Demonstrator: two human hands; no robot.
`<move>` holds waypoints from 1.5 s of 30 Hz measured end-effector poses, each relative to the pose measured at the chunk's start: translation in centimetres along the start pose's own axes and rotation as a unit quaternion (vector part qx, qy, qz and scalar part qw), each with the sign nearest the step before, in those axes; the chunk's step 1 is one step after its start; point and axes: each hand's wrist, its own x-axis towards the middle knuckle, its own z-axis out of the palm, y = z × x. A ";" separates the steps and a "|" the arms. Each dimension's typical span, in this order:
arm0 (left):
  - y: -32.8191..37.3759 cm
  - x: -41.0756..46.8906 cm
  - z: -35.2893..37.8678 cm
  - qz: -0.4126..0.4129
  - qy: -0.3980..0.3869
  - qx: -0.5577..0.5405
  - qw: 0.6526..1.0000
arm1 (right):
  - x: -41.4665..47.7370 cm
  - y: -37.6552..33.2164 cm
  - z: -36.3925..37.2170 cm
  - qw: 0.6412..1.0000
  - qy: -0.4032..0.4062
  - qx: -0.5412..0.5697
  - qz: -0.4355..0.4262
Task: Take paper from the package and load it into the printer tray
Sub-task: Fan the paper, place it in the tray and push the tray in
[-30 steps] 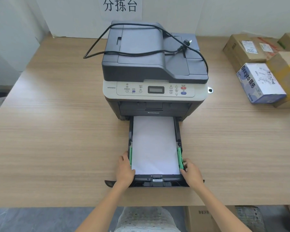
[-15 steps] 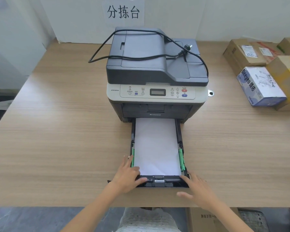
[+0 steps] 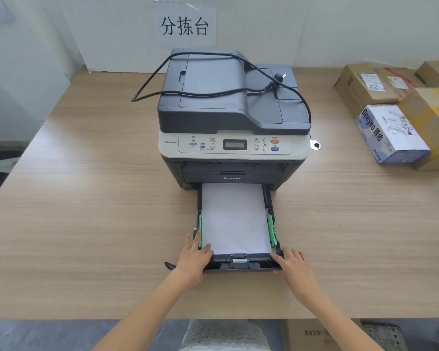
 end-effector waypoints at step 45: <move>-3.0 8.1 -4.2 0.069 0.447 -0.128 0.883 | 11.2 -2.7 -2.4 0.964 0.226 0.141 0.004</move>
